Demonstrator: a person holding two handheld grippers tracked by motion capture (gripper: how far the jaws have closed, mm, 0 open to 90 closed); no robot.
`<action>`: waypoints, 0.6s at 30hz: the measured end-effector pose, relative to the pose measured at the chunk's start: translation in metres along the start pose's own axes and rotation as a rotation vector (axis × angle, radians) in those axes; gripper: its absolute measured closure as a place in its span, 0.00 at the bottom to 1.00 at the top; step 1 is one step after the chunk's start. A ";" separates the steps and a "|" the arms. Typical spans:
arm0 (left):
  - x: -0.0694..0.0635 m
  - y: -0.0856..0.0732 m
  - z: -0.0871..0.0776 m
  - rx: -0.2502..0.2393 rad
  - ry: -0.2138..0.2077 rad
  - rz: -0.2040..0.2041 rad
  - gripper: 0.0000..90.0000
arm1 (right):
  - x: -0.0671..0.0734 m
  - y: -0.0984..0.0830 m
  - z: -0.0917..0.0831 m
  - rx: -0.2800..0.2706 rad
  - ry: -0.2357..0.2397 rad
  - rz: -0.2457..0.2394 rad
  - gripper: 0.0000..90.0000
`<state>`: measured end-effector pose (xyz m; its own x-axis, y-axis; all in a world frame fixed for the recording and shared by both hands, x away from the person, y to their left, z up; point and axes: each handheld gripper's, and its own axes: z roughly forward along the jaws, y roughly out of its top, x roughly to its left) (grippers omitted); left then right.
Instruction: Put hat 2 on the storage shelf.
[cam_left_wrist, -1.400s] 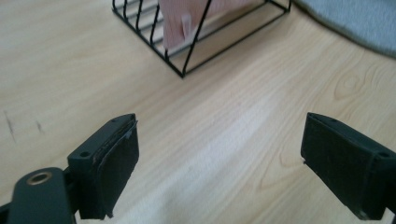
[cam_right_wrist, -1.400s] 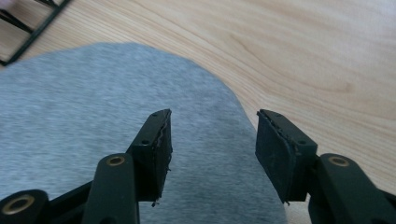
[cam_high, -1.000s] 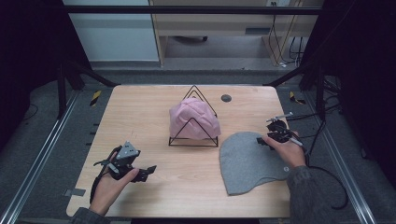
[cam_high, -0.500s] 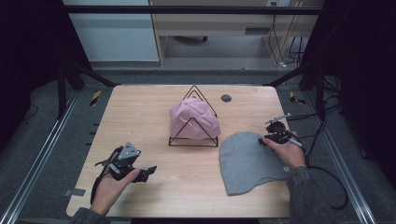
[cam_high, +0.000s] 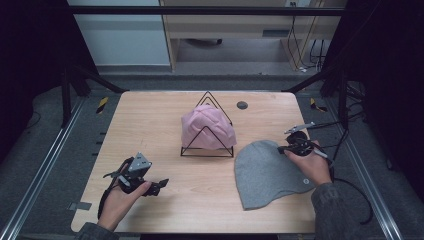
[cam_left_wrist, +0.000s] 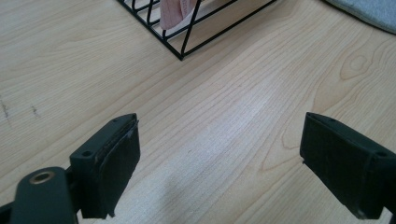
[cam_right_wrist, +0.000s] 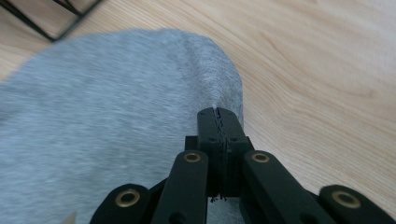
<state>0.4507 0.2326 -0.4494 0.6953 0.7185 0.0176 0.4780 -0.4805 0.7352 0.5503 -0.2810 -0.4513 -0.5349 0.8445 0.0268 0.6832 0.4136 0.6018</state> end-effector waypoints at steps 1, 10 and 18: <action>0.000 0.000 0.000 0.000 0.000 0.000 0.13 | 0.003 0.001 -0.004 -0.012 0.004 -0.005 1.00; -0.003 0.000 0.004 0.009 -0.029 -0.002 0.12 | 0.048 0.006 -0.049 -0.147 0.052 -0.146 1.00; -0.005 0.001 0.006 0.016 -0.050 0.002 0.12 | 0.084 0.013 -0.086 -0.227 0.099 -0.233 1.00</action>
<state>0.4508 0.2254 -0.4534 0.7218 0.6919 -0.0152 0.4849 -0.4899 0.7245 0.4716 -0.2340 -0.3724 -0.7166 0.6948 -0.0617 0.4149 0.4957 0.7630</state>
